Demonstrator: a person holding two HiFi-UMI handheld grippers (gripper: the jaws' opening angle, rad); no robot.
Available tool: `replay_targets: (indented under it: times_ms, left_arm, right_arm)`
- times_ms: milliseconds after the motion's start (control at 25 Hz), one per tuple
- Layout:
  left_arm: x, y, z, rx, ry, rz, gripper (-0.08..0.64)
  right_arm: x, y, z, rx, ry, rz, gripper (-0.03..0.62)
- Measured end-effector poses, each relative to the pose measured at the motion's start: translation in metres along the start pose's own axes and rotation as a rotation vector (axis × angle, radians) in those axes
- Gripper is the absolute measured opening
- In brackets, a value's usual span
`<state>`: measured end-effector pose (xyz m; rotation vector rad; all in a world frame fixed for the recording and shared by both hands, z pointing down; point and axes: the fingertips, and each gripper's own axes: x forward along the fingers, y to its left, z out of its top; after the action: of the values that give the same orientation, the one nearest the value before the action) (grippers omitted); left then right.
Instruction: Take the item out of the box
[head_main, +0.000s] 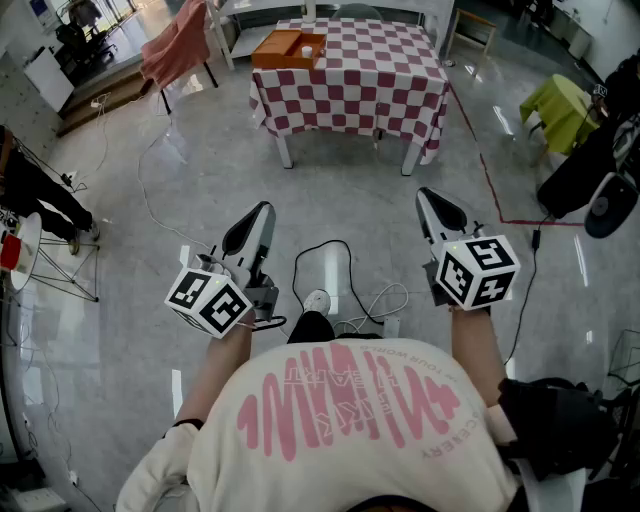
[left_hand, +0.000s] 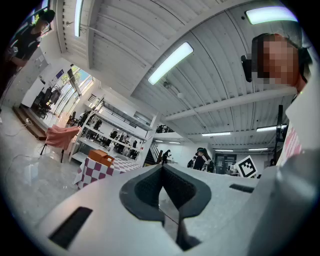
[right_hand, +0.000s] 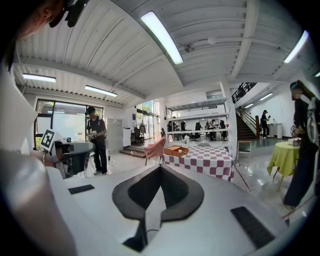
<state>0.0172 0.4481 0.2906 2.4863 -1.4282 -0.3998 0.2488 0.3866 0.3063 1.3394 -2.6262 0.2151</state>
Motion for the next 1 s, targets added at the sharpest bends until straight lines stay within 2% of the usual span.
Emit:
replay_targets:
  times_ms: [240,560,1000]
  left_arm:
    - [-0.009,0.004,-0.009,-0.013,-0.001,0.004,0.007]
    - [-0.015,0.015,-0.015,-0.021,0.026,0.038,0.008]
    - [0.028,0.068,-0.020,-0.068,0.032,0.032,0.008]
  right_arm:
    - [-0.001,0.008,-0.012,-0.003,0.007,0.000,0.005]
    - [0.016,0.007,-0.024,0.048,0.023,0.029,0.005]
    - [0.073,-0.017,-0.018,0.046,0.040,0.009,0.005]
